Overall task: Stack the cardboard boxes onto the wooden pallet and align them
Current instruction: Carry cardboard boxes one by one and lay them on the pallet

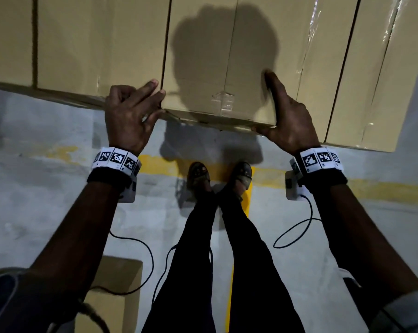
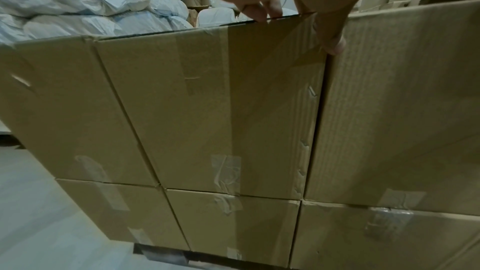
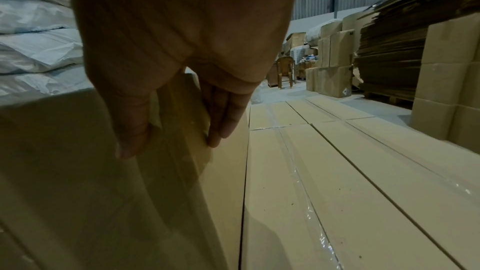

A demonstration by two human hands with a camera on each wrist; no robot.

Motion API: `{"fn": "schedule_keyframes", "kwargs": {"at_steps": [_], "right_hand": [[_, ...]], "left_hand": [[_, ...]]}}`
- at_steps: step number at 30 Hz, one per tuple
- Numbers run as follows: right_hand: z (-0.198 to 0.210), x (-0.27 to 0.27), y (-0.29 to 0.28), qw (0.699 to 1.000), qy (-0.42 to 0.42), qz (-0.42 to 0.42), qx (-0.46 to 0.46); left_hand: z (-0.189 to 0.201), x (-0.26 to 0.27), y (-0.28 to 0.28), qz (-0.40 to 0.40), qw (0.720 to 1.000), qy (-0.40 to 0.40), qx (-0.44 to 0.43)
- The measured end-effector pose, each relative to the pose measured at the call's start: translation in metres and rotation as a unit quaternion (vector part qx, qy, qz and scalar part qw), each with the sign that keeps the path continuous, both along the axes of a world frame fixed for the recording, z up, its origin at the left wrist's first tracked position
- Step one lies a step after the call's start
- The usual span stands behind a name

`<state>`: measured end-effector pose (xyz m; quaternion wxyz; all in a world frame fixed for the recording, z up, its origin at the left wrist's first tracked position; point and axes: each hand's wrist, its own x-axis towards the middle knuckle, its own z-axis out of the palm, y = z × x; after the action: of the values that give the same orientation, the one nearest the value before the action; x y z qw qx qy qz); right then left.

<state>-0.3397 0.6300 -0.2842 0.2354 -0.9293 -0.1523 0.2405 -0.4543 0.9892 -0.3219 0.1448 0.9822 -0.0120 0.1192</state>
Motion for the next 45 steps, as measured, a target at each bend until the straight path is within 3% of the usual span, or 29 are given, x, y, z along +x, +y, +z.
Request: {"fn": "schedule_keyframes", "kwargs": {"at_steps": [13,30,36,41,45], "right_hand": [[-0.007,-0.007,-0.012,0.998,0.01,-0.001,0.06],[-0.011,-0.006,-0.019,0.999,0.016,0.015,0.034],[0.01,-0.002,-0.02,0.997,0.048,0.058,0.003],[0.065,0.007,-0.027,0.999,0.041,0.016,0.022],[0.115,0.008,-0.035,0.999,0.017,0.025,0.039]], "left_hand": [[0.008,0.006,0.009,-0.043,0.999,0.0,-0.021],[0.017,0.008,0.0,-0.038,0.998,0.006,-0.046],[0.038,0.006,-0.008,-0.004,0.993,0.113,-0.019],[0.089,0.008,-0.029,0.026,0.949,0.31,0.051],[0.139,-0.002,-0.055,0.072,0.941,0.33,-0.028]]}}
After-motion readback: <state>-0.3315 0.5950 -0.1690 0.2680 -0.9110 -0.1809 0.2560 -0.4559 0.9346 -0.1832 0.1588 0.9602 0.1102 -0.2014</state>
